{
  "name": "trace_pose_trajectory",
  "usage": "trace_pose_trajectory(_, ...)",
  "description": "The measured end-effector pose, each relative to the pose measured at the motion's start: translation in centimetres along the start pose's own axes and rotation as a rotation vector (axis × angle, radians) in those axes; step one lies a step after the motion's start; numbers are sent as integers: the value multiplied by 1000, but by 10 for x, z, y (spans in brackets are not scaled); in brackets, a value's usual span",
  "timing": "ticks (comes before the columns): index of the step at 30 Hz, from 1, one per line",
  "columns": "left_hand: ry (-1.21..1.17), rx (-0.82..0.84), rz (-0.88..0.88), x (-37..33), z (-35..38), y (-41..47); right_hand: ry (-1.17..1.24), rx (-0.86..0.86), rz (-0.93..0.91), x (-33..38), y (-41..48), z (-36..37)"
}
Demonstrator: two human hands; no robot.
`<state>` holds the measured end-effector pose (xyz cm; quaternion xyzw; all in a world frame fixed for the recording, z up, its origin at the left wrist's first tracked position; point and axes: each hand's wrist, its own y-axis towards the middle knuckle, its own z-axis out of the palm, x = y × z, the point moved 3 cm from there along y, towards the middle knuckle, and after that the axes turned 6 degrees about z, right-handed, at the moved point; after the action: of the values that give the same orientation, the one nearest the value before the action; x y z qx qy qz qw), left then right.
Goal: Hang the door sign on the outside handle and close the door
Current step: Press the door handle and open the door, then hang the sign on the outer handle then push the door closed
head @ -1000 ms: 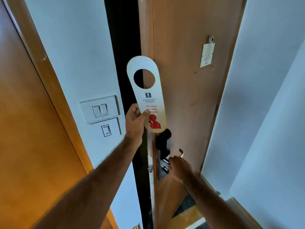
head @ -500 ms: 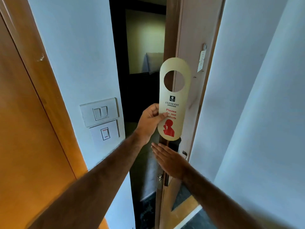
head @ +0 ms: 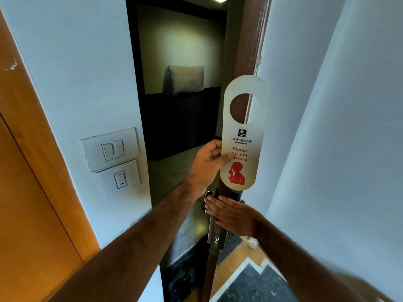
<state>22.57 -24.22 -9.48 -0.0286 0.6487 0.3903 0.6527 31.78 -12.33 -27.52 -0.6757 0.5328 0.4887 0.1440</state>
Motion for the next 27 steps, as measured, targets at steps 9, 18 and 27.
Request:
trace_pose_trajectory(9,-100,102,-14,3,32,1,21,44,23,-11,-35,-7)
trace_pose_trajectory(18,-247,-220,-196,50,-21,-6,44,63,35,-24,-69,-9)
trace_pose_trajectory(27,1,-82,-640,144,-67,-21,62,61,41,-36,-106,0)
